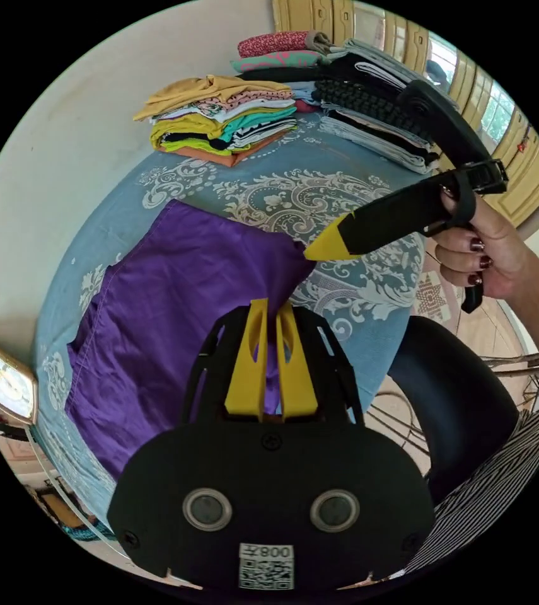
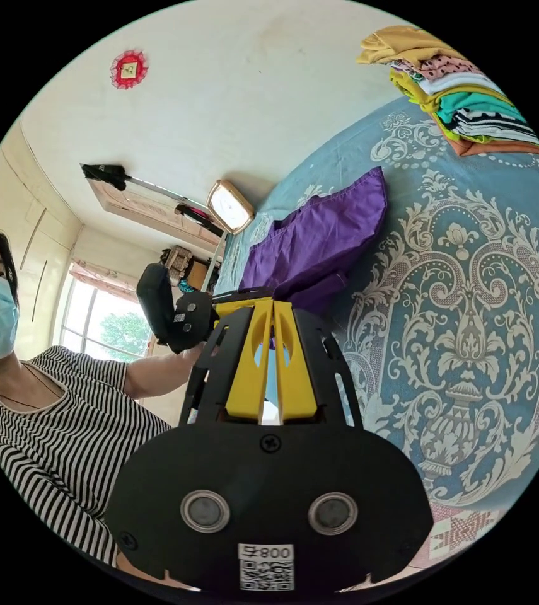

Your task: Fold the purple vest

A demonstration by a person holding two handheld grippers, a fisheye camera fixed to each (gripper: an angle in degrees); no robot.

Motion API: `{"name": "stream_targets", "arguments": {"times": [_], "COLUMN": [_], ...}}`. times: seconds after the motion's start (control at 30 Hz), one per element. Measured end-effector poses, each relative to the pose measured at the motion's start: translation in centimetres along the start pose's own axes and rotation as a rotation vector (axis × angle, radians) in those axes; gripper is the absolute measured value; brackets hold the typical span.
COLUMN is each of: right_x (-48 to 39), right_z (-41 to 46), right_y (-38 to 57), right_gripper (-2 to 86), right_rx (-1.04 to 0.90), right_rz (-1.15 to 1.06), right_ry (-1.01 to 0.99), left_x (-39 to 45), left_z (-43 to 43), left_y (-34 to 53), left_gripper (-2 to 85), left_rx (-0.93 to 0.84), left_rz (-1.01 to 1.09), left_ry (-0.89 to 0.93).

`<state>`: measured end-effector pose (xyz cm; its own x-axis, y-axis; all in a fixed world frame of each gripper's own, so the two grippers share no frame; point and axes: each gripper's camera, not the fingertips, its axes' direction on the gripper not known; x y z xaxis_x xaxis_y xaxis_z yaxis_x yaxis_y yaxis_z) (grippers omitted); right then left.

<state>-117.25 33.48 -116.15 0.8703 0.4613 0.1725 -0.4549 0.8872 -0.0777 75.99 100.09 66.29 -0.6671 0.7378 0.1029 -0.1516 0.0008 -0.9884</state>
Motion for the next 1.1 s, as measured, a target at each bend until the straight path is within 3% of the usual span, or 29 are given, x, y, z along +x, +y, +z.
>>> {"name": "stream_targets", "arguments": {"times": [0.17,0.33,0.57,0.73,1.1], "right_x": [2.6,9.2,12.2,13.0,10.9], "right_z": [-1.1,-1.1,3.7,7.4,14.6], "right_y": [-0.7,-4.2,-12.3,-17.8,-24.0], "right_gripper": [0.7,4.0,8.5,8.8,1.9], "right_rx": [0.054,0.176,0.131,0.036,-0.074], "right_rz": [0.062,0.215,0.282,0.317,0.305], "right_ry": [0.030,-0.103,-0.137,-0.042,0.007], "left_x": [-1.6,-3.0,-3.2,-3.4,-5.6], "left_z": [-1.3,-1.4,-0.4,1.1,4.6], "left_y": [-0.1,0.5,1.1,2.3,8.4], "left_gripper": [1.1,0.7,0.6,0.5,0.5], "left_rx": [0.088,0.141,0.157,0.167,0.210], "left_rz": [-0.163,-0.267,-0.268,-0.263,-0.272], "left_ry": [0.096,0.197,0.224,0.248,0.299]}}
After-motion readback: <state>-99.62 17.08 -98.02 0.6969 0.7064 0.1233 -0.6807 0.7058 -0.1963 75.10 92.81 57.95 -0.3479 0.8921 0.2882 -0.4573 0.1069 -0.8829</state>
